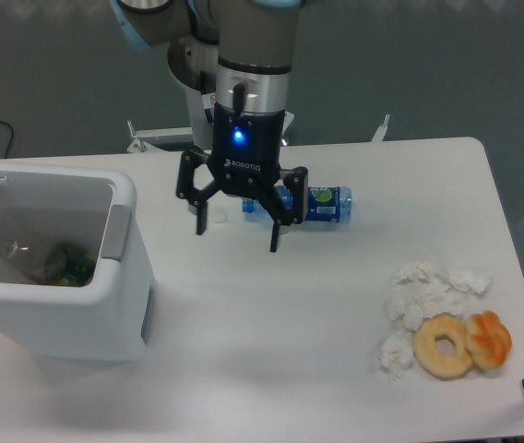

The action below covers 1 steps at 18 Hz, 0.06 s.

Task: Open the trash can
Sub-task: 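Withdraw the gripper back toward the water bottle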

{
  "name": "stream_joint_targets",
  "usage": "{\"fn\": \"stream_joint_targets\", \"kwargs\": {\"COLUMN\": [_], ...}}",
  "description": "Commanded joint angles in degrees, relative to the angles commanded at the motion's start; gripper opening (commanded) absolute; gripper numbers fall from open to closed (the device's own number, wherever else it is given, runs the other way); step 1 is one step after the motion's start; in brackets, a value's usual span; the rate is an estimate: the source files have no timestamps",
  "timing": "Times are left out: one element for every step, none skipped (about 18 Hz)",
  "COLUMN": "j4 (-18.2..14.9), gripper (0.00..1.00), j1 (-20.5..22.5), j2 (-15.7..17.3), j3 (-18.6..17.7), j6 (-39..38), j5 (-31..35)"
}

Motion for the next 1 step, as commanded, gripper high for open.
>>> {"fn": "stream_joint_targets", "kwargs": {"j4": [0.0], "gripper": [1.00], "j1": [0.0], "j2": [0.0], "j3": [0.0], "j6": [0.3], "j5": [0.1]}}
